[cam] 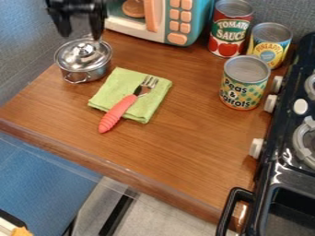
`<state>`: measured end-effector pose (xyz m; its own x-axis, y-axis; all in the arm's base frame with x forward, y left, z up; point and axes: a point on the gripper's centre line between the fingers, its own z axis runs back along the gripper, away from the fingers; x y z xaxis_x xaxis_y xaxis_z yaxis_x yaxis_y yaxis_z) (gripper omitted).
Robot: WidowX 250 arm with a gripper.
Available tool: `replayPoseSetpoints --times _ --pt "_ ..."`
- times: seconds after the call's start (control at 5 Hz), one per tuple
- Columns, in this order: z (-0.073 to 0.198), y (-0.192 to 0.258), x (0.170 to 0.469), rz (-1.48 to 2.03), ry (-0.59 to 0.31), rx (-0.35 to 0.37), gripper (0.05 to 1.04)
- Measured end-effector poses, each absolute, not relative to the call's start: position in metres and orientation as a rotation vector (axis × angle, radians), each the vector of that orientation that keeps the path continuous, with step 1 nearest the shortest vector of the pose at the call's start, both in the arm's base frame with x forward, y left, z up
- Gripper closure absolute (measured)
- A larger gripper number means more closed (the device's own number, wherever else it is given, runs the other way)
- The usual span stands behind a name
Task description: Put the silver object over the silver pot
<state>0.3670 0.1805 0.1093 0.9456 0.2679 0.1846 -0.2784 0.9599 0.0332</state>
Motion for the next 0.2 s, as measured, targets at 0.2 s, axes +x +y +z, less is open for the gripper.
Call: replayPoseSetpoints --times 0.2 --pt "0.1337 0.1725 0.364 0.231 -0.202 0.078 0.073"
